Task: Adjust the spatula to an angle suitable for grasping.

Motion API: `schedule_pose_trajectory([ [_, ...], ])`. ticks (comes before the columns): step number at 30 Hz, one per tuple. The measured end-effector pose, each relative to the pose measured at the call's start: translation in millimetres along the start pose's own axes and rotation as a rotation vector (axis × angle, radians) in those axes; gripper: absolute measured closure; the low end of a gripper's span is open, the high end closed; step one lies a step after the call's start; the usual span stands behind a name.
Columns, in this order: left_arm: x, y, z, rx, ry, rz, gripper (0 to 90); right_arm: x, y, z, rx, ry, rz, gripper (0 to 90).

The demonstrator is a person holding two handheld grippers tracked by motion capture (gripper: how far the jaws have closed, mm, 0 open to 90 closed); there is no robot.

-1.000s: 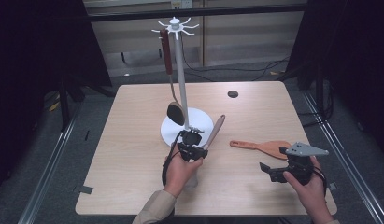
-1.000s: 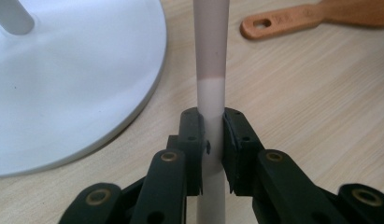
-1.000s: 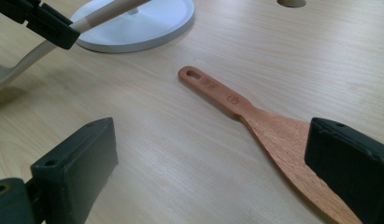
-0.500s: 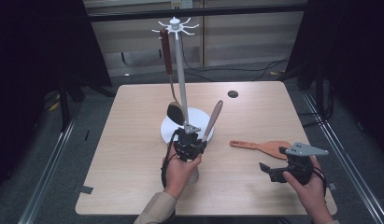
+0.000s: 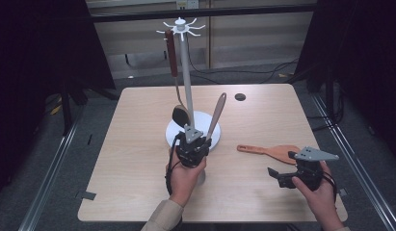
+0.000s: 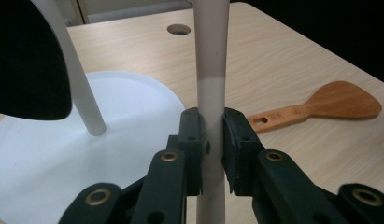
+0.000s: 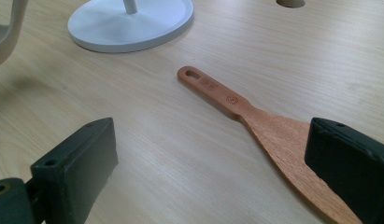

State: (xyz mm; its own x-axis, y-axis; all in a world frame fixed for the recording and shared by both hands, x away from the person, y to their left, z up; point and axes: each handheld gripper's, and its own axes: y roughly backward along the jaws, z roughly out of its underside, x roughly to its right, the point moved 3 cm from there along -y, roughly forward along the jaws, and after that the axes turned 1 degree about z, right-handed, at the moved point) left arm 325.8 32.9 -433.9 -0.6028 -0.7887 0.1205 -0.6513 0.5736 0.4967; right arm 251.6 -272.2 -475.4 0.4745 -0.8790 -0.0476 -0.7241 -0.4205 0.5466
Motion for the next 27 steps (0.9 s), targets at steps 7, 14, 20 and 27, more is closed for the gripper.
schedule_pose_trajectory([
  [7,-1.2,9.1,-3.7,0.073,-0.008,-0.025,78.7,-1.1,-1.1,-0.4,-0.003,0.0,-0.003,1.6],
  [14,-1.5,17.8,-9.1,0.158,0.007,-0.026,78.7,-2.9,-4.8,-2.4,-0.003,0.006,-0.01,1.6],
  [20,-2.6,22.2,-11.1,0.193,0.014,-0.036,78.7,-4.3,-7.2,-3.7,-0.006,0.011,-0.017,1.6],
  [27,-3.1,28.5,-14.2,0.245,0.008,-0.035,78.7,-4.7,-9.8,-4.7,-0.006,0.015,-0.022,1.6],
])
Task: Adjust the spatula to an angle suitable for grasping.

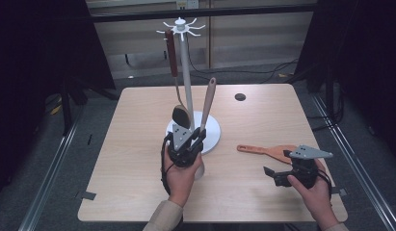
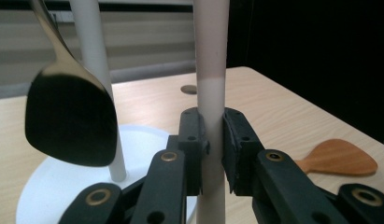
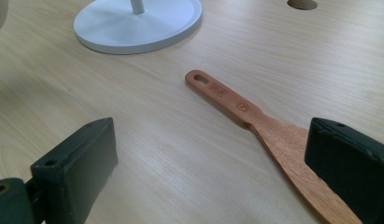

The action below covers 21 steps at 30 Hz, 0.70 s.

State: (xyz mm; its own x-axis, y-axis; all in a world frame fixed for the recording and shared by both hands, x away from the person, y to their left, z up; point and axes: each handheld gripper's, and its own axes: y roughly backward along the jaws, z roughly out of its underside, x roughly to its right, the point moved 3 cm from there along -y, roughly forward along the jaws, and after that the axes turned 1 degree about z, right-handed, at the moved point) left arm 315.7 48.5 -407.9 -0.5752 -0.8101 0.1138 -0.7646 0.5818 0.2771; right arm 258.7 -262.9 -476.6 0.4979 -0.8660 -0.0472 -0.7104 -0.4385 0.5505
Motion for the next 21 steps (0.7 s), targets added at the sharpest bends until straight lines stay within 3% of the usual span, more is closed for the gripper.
schedule_pose_trajectory([
  [21,-4.0,14.8,-19.8,0.103,0.008,0.0,78.7,-0.9,-2.4,-0.6,-0.005,-0.001,0.0,1.8],
])
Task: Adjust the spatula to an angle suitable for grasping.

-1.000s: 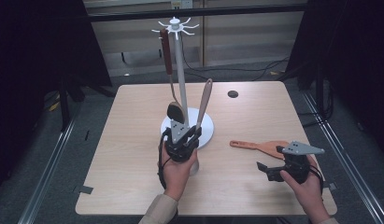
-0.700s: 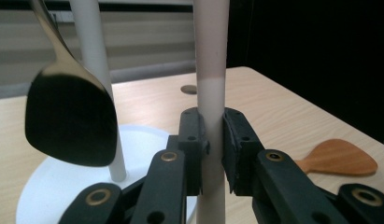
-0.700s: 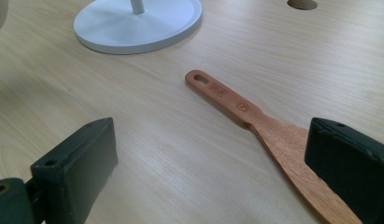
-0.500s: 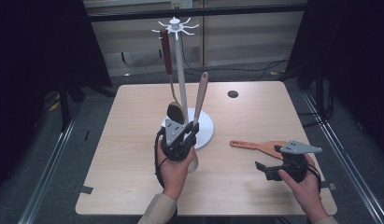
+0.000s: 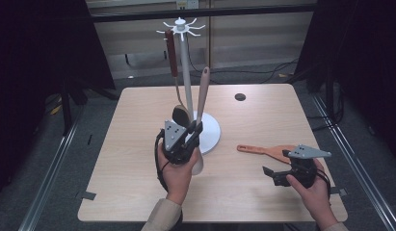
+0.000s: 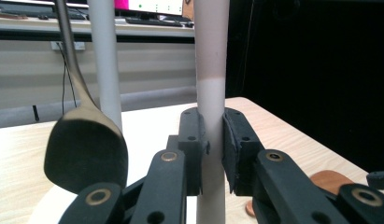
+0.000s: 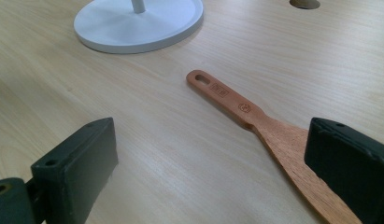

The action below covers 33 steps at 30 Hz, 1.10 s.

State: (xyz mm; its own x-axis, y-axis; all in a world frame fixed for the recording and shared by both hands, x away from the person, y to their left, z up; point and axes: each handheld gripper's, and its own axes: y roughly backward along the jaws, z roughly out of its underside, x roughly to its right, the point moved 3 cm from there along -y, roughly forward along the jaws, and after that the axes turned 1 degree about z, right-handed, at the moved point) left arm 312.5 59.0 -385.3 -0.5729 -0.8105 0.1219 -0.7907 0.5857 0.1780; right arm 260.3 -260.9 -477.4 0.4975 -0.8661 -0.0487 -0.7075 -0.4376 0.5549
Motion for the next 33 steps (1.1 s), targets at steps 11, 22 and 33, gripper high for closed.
schedule_pose_trajectory([
  [11,-3.3,7.4,-9.3,0.053,0.008,-0.011,78.7,-1.0,-0.7,-0.5,-0.002,0.005,-0.003,1.8],
  [22,-7.2,12.2,-16.7,0.106,0.007,-0.026,78.7,-0.5,-0.4,-0.3,0.001,0.004,-0.003,1.8],
  [33,-14.2,19.1,-26.9,0.162,0.005,-0.068,78.7,0.0,-0.1,-0.2,0.0,0.004,-0.003,1.7],
])
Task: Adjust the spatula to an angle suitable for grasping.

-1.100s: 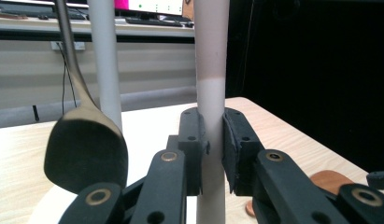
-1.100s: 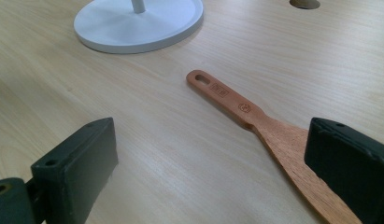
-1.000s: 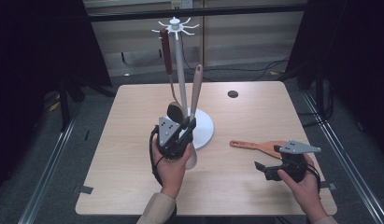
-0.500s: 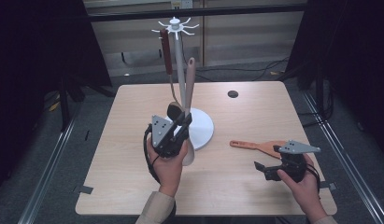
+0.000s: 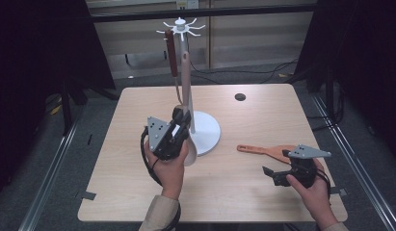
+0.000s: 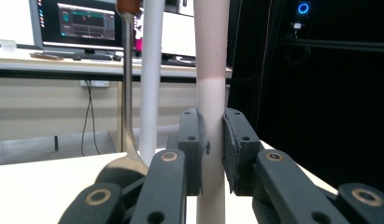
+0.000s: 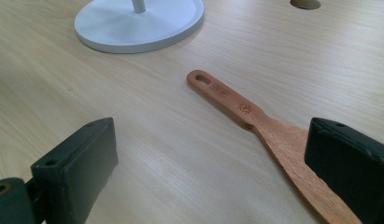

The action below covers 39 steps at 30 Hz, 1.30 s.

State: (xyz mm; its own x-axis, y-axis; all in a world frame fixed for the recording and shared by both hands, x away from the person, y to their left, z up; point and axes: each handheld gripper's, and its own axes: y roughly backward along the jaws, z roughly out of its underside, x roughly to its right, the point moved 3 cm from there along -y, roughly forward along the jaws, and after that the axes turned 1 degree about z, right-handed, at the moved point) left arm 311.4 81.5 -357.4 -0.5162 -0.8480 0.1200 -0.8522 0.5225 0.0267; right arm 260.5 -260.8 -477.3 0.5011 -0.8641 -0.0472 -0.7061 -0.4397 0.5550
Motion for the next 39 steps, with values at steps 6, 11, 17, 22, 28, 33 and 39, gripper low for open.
schedule_pose_trajectory([
  [6,-0.9,0.9,-5.3,0.015,0.006,-0.007,78.7,0.1,0.1,0.0,0.0,-0.001,0.001,1.7],
  [11,-0.4,1.3,-8.7,0.024,-0.005,-0.013,78.7,0.1,0.5,-0.1,0.0,-0.002,0.001,1.7],
  [17,-0.5,2.4,-13.5,0.041,0.001,-0.015,78.7,0.3,0.4,0.0,0.002,0.0,-0.001,1.7],
  [22,-2.6,2.2,-19.2,0.066,0.014,-0.027,78.7,0.4,0.4,0.1,0.0,-0.002,-0.001,1.7],
  [28,-1.9,-1.0,-26.2,0.072,-0.006,-0.03,78.7,0.4,0.6,0.2,-0.001,0.0,-0.003,1.7],
  [33,-1.2,-5.3,-29.0,0.067,-0.006,-0.039,78.7,0.3,0.6,0.1,-0.001,0.0,-0.002,1.7],
  [39,-1.3,-8.1,-29.3,0.053,-0.024,-0.052,78.6,0.9,0.4,0.6,0.002,0.003,-0.006,1.7],
])
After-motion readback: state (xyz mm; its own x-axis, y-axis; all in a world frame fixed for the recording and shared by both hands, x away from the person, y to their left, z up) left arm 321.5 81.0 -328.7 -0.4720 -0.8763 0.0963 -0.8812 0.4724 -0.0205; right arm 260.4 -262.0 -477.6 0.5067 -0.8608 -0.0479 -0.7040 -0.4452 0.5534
